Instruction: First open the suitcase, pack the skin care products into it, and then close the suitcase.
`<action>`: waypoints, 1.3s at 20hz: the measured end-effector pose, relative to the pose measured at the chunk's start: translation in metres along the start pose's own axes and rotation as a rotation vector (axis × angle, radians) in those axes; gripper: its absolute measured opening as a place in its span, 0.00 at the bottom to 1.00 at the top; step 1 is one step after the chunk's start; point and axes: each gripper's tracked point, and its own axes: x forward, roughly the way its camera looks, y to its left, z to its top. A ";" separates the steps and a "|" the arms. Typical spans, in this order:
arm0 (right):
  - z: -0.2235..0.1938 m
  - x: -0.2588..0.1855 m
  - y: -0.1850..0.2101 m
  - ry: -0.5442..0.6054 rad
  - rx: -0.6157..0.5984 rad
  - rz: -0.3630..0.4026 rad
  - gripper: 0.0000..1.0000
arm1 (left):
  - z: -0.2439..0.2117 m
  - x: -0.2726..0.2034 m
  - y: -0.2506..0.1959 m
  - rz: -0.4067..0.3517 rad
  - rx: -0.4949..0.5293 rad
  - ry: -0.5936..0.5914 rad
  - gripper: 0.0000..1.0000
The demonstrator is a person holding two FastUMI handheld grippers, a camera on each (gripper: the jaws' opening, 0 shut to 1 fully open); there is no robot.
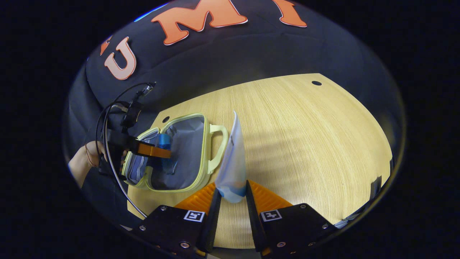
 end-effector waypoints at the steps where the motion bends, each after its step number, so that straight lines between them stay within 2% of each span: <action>1: 0.001 0.000 -0.001 -0.001 0.003 -0.001 0.42 | 0.004 -0.001 -0.005 -0.022 -0.017 -0.007 0.64; 2: 0.004 0.000 -0.002 -0.005 0.000 -0.003 0.42 | 0.004 0.000 -0.009 -0.018 -0.018 -0.009 0.80; 3: 0.006 -0.002 -0.001 -0.010 -0.004 -0.004 0.42 | 0.005 -0.001 -0.005 -0.001 -0.008 -0.008 0.91; 4: 0.009 -0.002 -0.001 -0.014 -0.008 0.000 0.42 | 0.008 -0.003 -0.003 0.020 -0.002 -0.017 0.94; 7: 0.027 -0.005 0.006 -0.030 -0.024 0.022 0.42 | 0.019 -0.015 0.000 0.050 0.012 -0.071 0.95; 9: 0.043 -0.006 0.016 -0.038 -0.052 0.049 0.42 | 0.026 -0.031 -0.003 0.045 0.006 -0.133 0.95; 15: 0.081 -0.002 0.062 0.022 -0.201 0.127 0.42 | 0.045 -0.117 0.014 0.038 -0.098 -0.387 0.95; 19: 0.084 0.009 0.112 0.144 -0.282 0.219 0.42 | 0.049 -0.190 0.062 0.178 -0.074 -0.539 0.95; 21: 0.075 0.022 0.138 0.241 -0.309 0.258 0.42 | 0.048 -0.220 0.072 0.234 -0.055 -0.590 0.95; 24: 0.057 0.042 0.163 0.400 -0.281 0.300 0.42 | 0.034 -0.238 0.094 0.273 -0.068 -0.632 0.95; 26: 0.044 0.064 0.167 0.486 -0.256 0.280 0.42 | 0.007 -0.236 0.112 0.268 -0.117 -0.618 0.95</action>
